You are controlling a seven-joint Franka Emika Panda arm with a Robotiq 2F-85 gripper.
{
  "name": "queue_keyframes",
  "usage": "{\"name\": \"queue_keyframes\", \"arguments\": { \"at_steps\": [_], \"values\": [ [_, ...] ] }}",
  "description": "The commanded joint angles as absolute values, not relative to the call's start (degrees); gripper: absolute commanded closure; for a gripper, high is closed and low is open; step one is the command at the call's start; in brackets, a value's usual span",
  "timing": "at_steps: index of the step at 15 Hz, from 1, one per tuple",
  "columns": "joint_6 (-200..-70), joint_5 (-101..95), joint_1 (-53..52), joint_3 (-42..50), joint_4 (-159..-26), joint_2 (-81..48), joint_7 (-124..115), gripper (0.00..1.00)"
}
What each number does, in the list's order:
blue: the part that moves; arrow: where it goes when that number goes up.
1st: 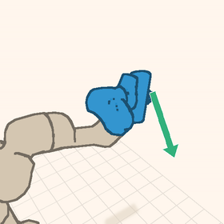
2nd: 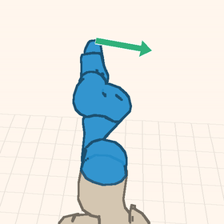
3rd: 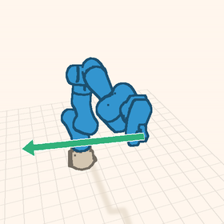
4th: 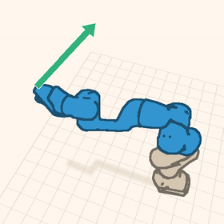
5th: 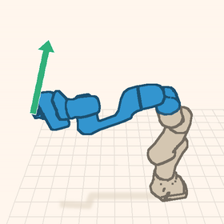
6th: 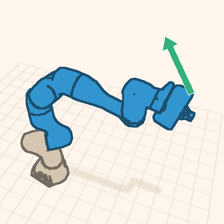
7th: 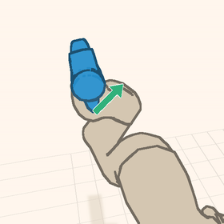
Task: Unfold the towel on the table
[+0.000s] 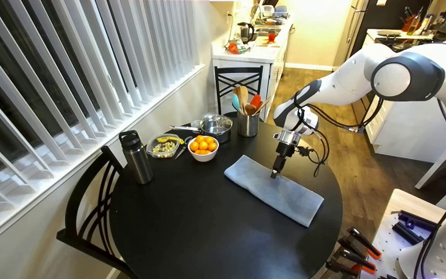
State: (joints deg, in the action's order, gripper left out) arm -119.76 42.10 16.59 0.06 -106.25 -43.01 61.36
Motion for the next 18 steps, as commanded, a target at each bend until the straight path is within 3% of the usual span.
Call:
{"name": "queue_keyframes", "arguments": {
  "at_steps": [1, 11, 13, 18],
  "values": [
    [-115.0, 42.1, 19.1, -1.1, -105.8, -42.4, 62.3, 0.00],
    [-112.5, 42.4, 19.9, -1.1, -105.4, -41.7, 61.8, 0.00],
    [-111.0, 42.3, 20.0, -1.2, -105.2, -41.8, 62.2, 0.27],
    [-110.3, 42.6, 19.9, -0.7, -105.0, -41.5, 61.7, 0.61]
  ]
}}
